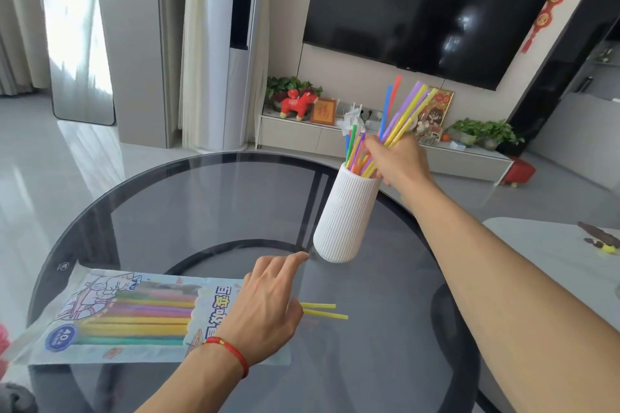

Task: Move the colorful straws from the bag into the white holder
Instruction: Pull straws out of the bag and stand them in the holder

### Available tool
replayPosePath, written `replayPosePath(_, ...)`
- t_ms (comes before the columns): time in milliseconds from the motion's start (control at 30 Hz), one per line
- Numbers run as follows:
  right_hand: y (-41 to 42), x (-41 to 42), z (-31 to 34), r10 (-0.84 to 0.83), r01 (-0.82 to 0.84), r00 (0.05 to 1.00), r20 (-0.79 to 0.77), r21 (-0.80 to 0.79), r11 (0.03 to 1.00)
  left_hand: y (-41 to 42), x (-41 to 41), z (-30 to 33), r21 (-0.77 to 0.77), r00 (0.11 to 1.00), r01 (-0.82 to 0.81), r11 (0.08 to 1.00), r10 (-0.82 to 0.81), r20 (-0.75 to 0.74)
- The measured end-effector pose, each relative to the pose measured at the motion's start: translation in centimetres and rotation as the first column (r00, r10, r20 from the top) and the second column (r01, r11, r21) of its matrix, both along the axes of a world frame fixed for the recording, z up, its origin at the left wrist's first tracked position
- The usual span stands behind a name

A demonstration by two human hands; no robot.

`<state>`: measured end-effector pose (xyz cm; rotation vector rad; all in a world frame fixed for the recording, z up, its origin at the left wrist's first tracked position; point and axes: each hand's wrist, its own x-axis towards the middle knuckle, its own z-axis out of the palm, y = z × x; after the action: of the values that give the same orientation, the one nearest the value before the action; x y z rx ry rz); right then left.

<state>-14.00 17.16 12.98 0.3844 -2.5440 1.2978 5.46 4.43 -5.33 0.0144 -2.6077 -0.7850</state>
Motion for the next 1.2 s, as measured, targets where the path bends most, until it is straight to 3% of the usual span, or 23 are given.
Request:
replayPosePath(100, 0.1, -0.2, 0.3, -0.004, -0.001, 0.999, -0.052, -0.086, 0.996, -0.4, 0.1, 0.2, 0.002, 0.999, -0.009, 1.000, 0.009, 0.034)
replayPosePath(233, 0.5, 0.1, -0.1, -0.038, 0.024, 0.940, -0.339, -0.045, 0.999, -0.7, 0.3, 0.4, -0.037, 0.998, -0.027, 0.999, 0.029, 0.054)
replayPosePath(333, 0.5, 0.2, -1.1, 0.076, -0.063, 0.867, -0.493, 0.045, 0.997, -0.9, 0.3, 0.4, -0.055, 0.996, -0.046, 0.997, 0.050, 0.077)
replayPosePath(433, 0.4, 0.5, -1.9, 0.123, -0.159, 0.826, -0.551, -0.018, 0.987, -1.1, 0.3, 0.4, -0.047, 0.994, -0.050, 0.998, 0.055, 0.094)
replayPosePath(533, 0.0, 0.7, -1.6, 0.123, -0.190, 0.842, -0.526, -0.076, 0.979, -1.1, 0.3, 0.4, -0.058, 0.992, -0.054, 0.997, 0.060, 0.109)
replayPosePath(633, 0.0, 0.5, -1.6, 0.100, -0.112, 0.858, -0.504, 0.006, 0.994, -1.0, 0.2, 0.3, -0.076, 0.990, -0.055, 0.996, 0.065, 0.123)
replayPosePath(800, -0.1, 0.0, -2.3, 0.130, -0.098, 0.956, -0.262, 0.132, 0.986, -1.2, 0.2, 0.1, -0.085, 0.989, -0.059, 0.995, 0.070, 0.132)
replayPosePath(900, -0.2, 0.7, -2.1, 0.169, -0.179, 0.912, -0.374, 0.010, 0.984, -1.3, 0.2, -0.1, -0.098, 0.990, -0.061, 0.993, 0.073, 0.119)
replayPosePath(967, -0.3, 0.7, -2.2, 0.213, -0.191, 0.871, -0.443, 0.093, 0.977, -1.4, 0.1, -0.1, -0.123, 0.989, -0.059, 0.991, 0.074, 0.124)
replayPosePath(1100, -0.2, 0.5, -2.7, 0.279, -0.093, 0.872, -0.402, 0.424, 0.901, -2.2, 0.5, 0.4, -0.218, 0.977, 0.054, 0.975, -0.007, 0.213)
replayPosePath(1200, 0.1, 1.1, -2.4, 0.315, -0.129, 0.854, -0.415, 0.417, 0.900, -3.0, 1.1, 0.7, -0.287, 0.930, 0.153, 0.946, -0.040, 0.365)
